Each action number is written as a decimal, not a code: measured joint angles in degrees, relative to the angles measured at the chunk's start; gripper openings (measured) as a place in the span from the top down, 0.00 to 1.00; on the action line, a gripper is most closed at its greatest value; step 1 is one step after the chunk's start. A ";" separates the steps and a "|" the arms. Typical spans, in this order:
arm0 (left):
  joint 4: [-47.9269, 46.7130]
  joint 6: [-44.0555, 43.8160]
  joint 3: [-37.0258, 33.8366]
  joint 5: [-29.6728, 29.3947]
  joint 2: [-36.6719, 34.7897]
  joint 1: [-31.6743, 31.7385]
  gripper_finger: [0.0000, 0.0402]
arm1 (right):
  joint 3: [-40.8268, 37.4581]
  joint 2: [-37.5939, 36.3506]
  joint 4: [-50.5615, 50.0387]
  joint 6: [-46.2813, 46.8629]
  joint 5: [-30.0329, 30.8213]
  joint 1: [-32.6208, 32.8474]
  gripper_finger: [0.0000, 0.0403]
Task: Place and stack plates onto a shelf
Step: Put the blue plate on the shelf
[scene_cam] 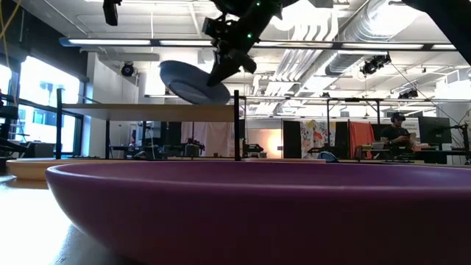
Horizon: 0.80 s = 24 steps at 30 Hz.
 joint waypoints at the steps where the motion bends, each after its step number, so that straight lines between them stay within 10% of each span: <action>1: 0.02 0.00 0.00 0.00 0.00 0.00 0.62 | 0.00 0.15 -0.28 0.37 -0.05 -0.06 1.00; 24: -0.79 -0.10 0.00 -0.02 0.00 0.02 0.62 | 0.00 1.51 -1.89 -1.16 0.02 -0.52 1.00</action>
